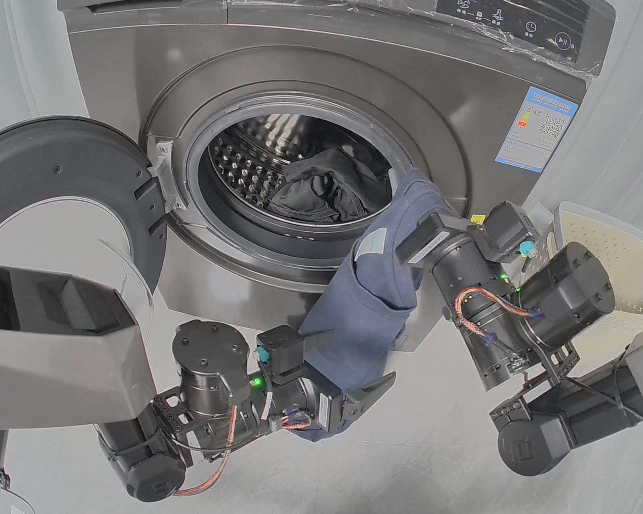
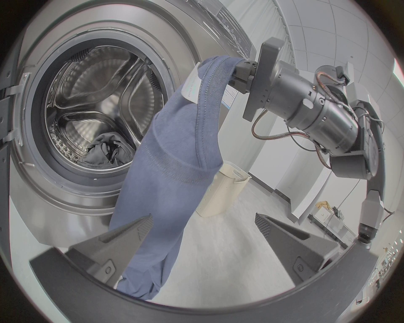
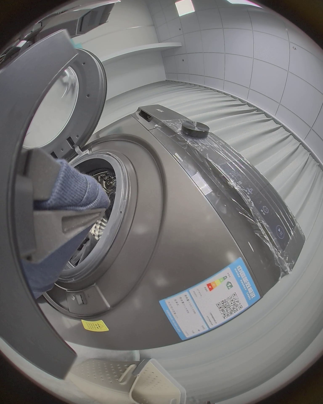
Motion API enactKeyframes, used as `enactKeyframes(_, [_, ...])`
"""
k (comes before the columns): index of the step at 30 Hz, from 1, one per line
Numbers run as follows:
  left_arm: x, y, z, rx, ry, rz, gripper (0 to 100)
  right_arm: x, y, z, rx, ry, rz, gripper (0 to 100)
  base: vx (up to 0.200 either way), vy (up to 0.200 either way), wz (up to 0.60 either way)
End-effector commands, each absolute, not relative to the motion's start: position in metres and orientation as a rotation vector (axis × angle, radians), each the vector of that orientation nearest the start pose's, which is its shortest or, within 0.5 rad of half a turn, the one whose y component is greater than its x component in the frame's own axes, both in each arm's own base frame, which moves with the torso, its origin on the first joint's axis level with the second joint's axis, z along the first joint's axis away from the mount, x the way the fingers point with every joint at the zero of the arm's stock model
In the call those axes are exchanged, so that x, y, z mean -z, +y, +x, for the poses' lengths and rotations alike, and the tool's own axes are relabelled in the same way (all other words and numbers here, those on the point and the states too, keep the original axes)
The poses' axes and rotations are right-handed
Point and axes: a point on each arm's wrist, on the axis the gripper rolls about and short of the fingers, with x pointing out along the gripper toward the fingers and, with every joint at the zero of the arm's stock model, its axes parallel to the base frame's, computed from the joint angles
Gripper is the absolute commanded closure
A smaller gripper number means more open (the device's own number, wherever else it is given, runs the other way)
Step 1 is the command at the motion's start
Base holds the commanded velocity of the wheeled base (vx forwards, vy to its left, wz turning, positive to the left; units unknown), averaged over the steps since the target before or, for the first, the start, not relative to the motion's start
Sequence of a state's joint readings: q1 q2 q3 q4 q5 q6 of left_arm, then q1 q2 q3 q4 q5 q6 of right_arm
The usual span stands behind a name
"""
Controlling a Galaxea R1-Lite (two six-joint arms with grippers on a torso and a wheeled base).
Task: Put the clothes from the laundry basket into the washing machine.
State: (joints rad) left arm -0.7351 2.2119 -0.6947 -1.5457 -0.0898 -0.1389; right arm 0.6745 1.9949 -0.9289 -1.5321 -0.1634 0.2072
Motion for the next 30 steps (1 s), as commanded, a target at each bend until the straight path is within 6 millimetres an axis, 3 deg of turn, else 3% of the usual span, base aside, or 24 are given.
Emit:
enactKeyframes(1, [-0.063,-0.259,0.283,0.811,0.016,-0.136,0,-0.189,0.235,0.294,-0.552,-0.346,0.385,100,0.000,0.000,0.00])
enactKeyframes(5, [-0.058,-0.270,0.293,0.782,-0.011,-0.142,0,-0.180,0.240,0.304,-0.557,-0.336,0.374,100,0.000,0.000,0.00])
enactKeyframes(16, [-0.038,-0.282,0.327,0.677,-0.068,-0.131,0,-0.185,0.245,0.302,-0.572,-0.350,0.382,100,0.000,0.000,0.00])
enactKeyframes(27, [-0.049,-0.277,0.351,0.564,-0.097,-0.139,0,-0.184,0.244,0.301,-0.568,-0.352,0.380,100,0.000,0.000,0.00])
enactKeyframes(28, [-0.049,-0.277,0.351,0.561,-0.097,-0.139,100,-0.184,0.244,0.301,-0.568,-0.352,0.380,100,0.000,0.000,0.00])
enactKeyframes(30, [-0.050,-0.274,0.353,0.555,-0.099,-0.139,100,-0.184,0.244,0.301,-0.568,-0.353,0.378,100,0.000,0.000,0.00])
